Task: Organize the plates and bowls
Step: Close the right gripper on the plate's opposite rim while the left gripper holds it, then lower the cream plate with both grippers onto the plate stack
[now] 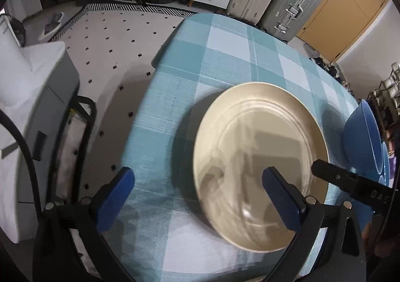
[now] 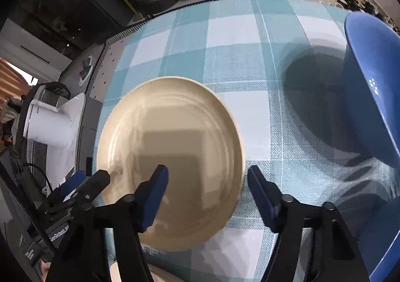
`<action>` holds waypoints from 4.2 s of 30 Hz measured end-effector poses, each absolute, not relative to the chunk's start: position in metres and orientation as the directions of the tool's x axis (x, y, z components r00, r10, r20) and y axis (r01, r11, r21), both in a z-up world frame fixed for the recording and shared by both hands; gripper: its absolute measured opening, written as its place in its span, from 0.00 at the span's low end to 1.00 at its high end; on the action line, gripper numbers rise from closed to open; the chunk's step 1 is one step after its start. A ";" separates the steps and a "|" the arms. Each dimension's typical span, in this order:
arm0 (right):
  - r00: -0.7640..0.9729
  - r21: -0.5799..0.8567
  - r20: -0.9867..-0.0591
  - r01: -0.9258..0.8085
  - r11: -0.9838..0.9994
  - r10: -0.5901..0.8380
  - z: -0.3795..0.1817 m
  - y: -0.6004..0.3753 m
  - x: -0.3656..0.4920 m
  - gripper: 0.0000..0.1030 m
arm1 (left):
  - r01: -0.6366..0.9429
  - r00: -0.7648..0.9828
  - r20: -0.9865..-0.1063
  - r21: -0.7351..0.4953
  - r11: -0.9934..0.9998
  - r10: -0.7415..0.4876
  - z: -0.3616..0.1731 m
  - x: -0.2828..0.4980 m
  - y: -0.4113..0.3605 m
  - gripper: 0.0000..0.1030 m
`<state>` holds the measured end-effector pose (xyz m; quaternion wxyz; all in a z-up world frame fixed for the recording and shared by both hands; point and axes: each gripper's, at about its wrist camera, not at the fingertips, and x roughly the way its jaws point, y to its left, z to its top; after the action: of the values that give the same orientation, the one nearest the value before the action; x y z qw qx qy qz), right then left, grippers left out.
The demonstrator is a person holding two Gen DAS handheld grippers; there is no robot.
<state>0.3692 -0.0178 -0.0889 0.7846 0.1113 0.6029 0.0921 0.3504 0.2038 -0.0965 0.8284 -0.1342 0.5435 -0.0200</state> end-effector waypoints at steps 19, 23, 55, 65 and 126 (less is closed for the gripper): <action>0.275 0.263 -0.930 0.031 0.964 0.245 -0.107 -0.032 0.371 0.12 | -0.017 0.365 -0.909 -0.222 0.975 -0.201 -0.106 0.354 0.183 0.36; 0.287 0.242 -0.931 0.022 0.970 0.225 -0.105 -0.030 0.367 0.12 | -0.035 0.362 -0.908 -0.241 0.970 -0.213 -0.106 0.352 0.188 0.30; 0.407 0.225 -0.879 -0.105 0.969 0.248 -0.056 -0.019 0.322 0.10 | -0.077 0.458 -0.871 -0.240 0.968 -0.180 -0.063 0.302 0.197 0.23; 0.445 0.245 -0.852 -0.128 0.961 0.276 -0.020 -0.027 0.271 0.10 | -0.083 0.498 -0.853 -0.224 0.971 -0.154 -0.030 0.257 0.191 0.23; 0.601 0.068 -0.752 -0.338 0.939 0.271 -0.080 -0.015 0.086 0.11 | -0.204 0.504 -0.860 -0.026 0.979 0.082 -0.088 0.102 0.165 0.23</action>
<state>0.0864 -0.0147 -0.0796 0.8938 -0.0408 0.4128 0.1705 0.1016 0.1654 -0.0881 0.8650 -0.0621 0.4909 0.0828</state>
